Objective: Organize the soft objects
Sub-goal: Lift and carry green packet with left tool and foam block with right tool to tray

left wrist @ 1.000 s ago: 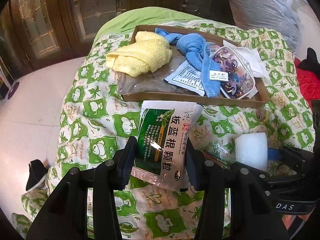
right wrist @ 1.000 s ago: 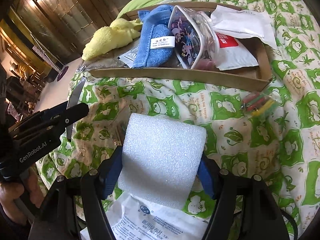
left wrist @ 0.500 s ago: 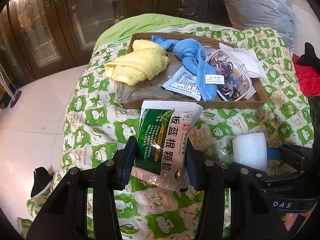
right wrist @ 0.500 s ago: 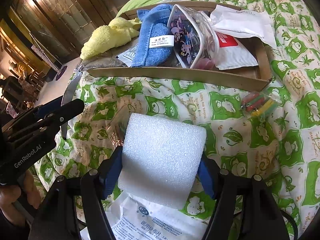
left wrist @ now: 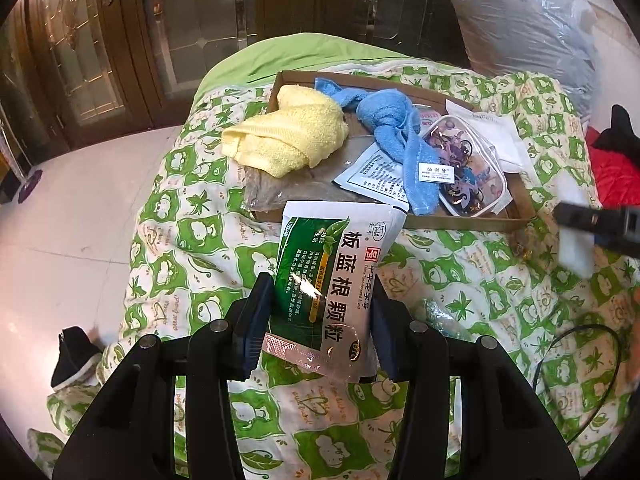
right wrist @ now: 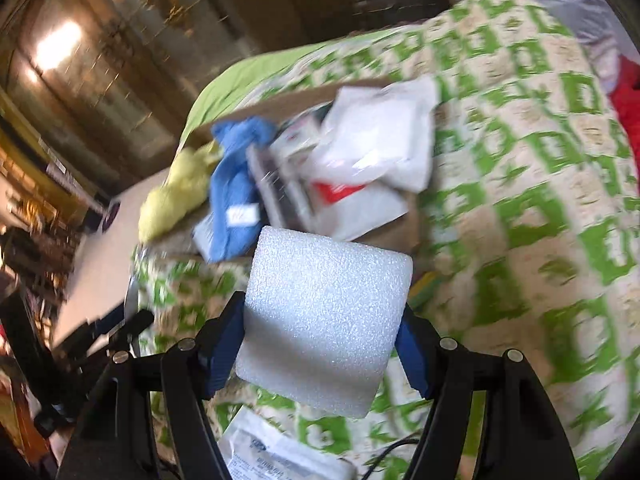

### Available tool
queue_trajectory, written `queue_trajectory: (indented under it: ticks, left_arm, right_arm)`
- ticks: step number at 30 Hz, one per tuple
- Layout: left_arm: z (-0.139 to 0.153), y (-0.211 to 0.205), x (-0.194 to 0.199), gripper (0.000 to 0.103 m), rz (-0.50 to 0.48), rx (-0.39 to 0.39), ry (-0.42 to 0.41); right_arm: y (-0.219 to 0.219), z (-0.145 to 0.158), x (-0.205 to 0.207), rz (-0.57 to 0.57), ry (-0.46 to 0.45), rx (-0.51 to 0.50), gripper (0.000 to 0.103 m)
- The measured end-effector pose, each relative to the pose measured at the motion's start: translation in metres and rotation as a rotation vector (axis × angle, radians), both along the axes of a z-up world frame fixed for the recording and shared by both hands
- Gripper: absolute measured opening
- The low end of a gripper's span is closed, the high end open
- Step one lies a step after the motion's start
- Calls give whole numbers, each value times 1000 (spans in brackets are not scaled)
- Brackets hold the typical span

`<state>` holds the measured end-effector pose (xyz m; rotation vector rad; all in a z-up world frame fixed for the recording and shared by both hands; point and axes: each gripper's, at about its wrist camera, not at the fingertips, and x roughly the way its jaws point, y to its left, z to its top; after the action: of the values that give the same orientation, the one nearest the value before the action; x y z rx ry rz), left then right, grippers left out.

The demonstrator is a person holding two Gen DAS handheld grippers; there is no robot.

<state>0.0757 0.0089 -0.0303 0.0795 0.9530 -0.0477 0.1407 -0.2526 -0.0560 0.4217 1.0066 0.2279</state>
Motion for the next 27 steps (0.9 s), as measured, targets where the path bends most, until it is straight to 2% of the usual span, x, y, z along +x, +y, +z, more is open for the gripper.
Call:
queue_trajectory:
  ticks: [6,13,20,24,27]
  left_arm:
    - [1,2,0,45,10,0,-3]
    - [12,7,12,45,19,-14,-23]
    - [25,-9,40,45,-28,-13,-48]
    - [26,-25,64,45,-71,-3,-32]
    - [28,-34,86,45,-90,-28,-19]
  right_arm:
    - [-22,12,10,-7,23,14,70]
    - [-35,28,22,2,-5,-35,70]
    - [-40,24,39,-4,-2,-70,70]
    - [-31,22,48,20,4,-84,70]
    - [-22,24,59,47,2,-99,70]
